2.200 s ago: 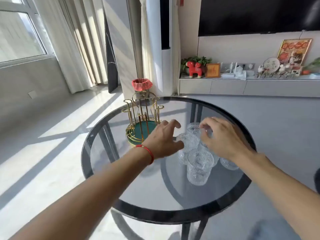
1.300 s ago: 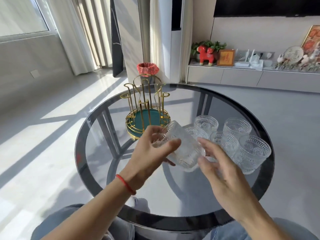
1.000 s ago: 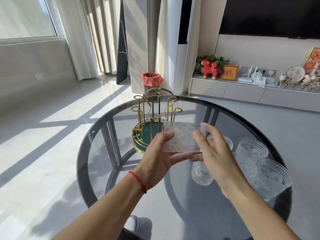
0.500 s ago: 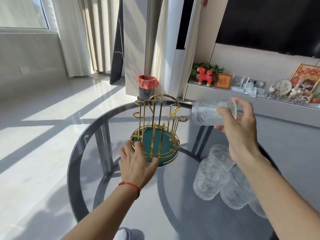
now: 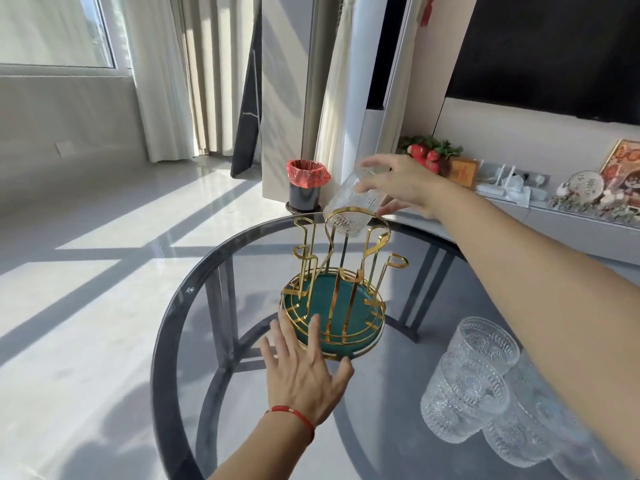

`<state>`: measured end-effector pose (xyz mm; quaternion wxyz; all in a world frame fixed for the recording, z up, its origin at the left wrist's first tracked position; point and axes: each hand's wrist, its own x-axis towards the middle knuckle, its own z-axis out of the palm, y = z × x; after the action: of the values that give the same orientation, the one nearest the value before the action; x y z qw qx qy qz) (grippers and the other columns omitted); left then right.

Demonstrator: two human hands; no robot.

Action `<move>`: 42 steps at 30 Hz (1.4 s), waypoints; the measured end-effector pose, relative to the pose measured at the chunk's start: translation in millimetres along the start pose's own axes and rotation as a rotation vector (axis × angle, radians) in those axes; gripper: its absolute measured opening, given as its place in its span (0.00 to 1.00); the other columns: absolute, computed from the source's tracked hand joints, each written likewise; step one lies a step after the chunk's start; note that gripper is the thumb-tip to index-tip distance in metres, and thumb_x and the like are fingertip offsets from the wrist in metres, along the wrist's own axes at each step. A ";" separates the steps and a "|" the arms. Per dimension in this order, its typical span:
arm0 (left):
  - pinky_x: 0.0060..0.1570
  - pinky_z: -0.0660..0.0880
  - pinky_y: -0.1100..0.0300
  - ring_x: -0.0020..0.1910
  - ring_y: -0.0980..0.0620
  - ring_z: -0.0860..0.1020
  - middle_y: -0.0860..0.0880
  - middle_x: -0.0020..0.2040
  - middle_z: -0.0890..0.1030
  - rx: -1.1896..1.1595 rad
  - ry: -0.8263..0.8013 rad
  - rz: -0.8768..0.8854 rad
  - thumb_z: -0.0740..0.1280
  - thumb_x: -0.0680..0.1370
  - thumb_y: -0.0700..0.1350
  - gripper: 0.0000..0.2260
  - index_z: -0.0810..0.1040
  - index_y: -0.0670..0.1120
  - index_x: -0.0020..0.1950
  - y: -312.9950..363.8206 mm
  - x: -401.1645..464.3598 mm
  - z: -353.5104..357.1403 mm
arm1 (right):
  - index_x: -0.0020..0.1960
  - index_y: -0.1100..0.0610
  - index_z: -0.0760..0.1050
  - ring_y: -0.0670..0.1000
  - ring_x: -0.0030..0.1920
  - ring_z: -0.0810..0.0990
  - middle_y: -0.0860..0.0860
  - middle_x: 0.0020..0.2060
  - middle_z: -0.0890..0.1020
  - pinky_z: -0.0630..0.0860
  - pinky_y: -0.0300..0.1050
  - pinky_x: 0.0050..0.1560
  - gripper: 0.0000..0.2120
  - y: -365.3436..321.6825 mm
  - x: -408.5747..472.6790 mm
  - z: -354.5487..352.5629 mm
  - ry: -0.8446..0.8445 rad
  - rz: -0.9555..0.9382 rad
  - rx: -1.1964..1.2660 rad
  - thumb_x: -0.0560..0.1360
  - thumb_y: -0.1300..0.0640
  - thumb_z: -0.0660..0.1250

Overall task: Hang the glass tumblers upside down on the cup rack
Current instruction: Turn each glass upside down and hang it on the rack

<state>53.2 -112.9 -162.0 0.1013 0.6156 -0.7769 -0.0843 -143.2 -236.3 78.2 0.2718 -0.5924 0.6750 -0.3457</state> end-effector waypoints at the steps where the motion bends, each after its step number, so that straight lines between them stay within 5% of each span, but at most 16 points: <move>1: 0.79 0.45 0.37 0.82 0.35 0.45 0.34 0.83 0.43 0.002 0.002 0.004 0.44 0.75 0.72 0.41 0.47 0.54 0.84 0.1 -0.3 0.4 | 0.68 0.43 0.77 0.59 0.55 0.83 0.52 0.65 0.73 0.87 0.51 0.46 0.28 -0.7 4.4 3.5 -0.044 0.012 -0.029 0.69 0.54 0.78; 5: 0.79 0.46 0.37 0.82 0.35 0.47 0.34 0.83 0.46 0.031 0.020 0.003 0.43 0.75 0.73 0.41 0.47 0.53 0.84 -0.6 -0.7 1.4 | 0.69 0.47 0.77 0.57 0.55 0.82 0.50 0.56 0.76 0.87 0.50 0.44 0.31 3.0 21.7 17.2 -0.193 0.056 -0.103 0.68 0.57 0.82; 11: 0.79 0.45 0.37 0.82 0.37 0.46 0.35 0.83 0.46 0.050 0.014 -0.010 0.43 0.75 0.73 0.42 0.45 0.54 0.84 1.5 -1.0 -0.3 | 0.67 0.50 0.77 0.57 0.63 0.79 0.54 0.64 0.78 0.83 0.55 0.57 0.33 13.1 34.9 24.3 -0.427 0.117 -0.151 0.65 0.64 0.83; 18: 0.79 0.47 0.38 0.82 0.37 0.48 0.35 0.83 0.48 0.084 -0.020 -0.016 0.43 0.74 0.74 0.42 0.48 0.53 0.84 1.7 -1.3 -5.2 | 0.68 0.48 0.77 0.56 0.64 0.77 0.53 0.65 0.78 0.78 0.57 0.61 0.32 10.7 35.3 25.9 -0.483 0.133 -0.169 0.68 0.62 0.82; 27: 0.70 0.69 0.42 0.72 0.34 0.68 0.35 0.78 0.62 0.208 -0.076 0.025 0.52 0.77 0.74 0.40 0.53 0.53 0.81 3.6 -4.2 -30.6 | 0.62 0.52 0.81 0.50 0.48 0.82 0.55 0.56 0.84 0.79 0.41 0.40 0.13 25.7 -1.4 14.2 -0.130 0.084 0.034 0.78 0.58 0.74; 30: 0.63 0.75 0.46 0.67 0.37 0.73 0.35 0.73 0.68 0.260 -0.140 0.080 0.58 0.78 0.70 0.42 0.45 0.53 0.84 6.9 -12.2 -44.1 | 0.59 0.54 0.82 0.53 0.56 0.82 0.53 0.55 0.83 0.81 0.48 0.55 0.11 30.1 -32.7 4.7 0.137 -0.038 0.044 0.78 0.62 0.70; 32: 0.53 0.76 0.51 0.60 0.42 0.77 0.40 0.64 0.75 0.299 -0.121 0.058 0.59 0.79 0.67 0.39 0.49 0.50 0.83 9.8 -22.1 -56.9 | 0.57 0.55 0.83 0.54 0.57 0.82 0.53 0.54 0.84 0.79 0.53 0.62 0.10 28.6 -59.8 -3.3 0.280 -0.104 0.032 0.78 0.63 0.68; 34: 0.43 0.72 0.54 0.55 0.45 0.79 0.47 0.53 0.73 0.276 -0.028 0.063 0.60 0.79 0.64 0.27 0.66 0.50 0.73 15.9 -33.5 -69.6 | 0.55 0.55 0.83 0.55 0.53 0.84 0.55 0.51 0.85 0.81 0.56 0.59 0.10 26.0 -93.3 -10.1 0.304 -0.134 0.060 0.77 0.63 0.67; 36: 0.39 0.68 0.55 0.52 0.47 0.80 0.50 0.50 0.68 0.200 0.059 0.133 0.60 0.78 0.63 0.19 0.70 0.51 0.61 27.4 -47.2 -81.2 | 0.55 0.56 0.84 0.57 0.50 0.86 0.57 0.49 0.86 0.83 0.57 0.55 0.10 28.0 -128.6 -13.3 0.292 -0.154 0.071 0.77 0.63 0.66; 39: 0.41 0.70 0.55 0.55 0.48 0.79 0.51 0.54 0.73 0.105 0.074 0.298 0.61 0.78 0.66 0.21 0.72 0.53 0.63 47.3 -61.2 -83.8 | 0.54 0.59 0.84 0.54 0.41 0.85 0.57 0.44 0.87 0.82 0.50 0.45 0.09 43.6 -179.9 -13.2 0.242 -0.172 0.127 0.77 0.65 0.66; 42: 0.53 0.75 0.52 0.59 0.46 0.77 0.50 0.60 0.70 -0.169 -0.052 0.431 0.68 0.76 0.64 0.28 0.68 0.54 0.71 63.3 -65.9 -70.5 | 0.53 0.61 0.83 0.51 0.39 0.82 0.56 0.41 0.85 0.78 0.43 0.40 0.08 70.8 -227.2 -12.8 0.143 -0.177 0.497 0.79 0.66 0.66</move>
<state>26.7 -34.8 -81.3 0.1478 0.4225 -0.8830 -0.1414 -162.3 -5.9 20.6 0.3291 -0.5382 0.5328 -0.5641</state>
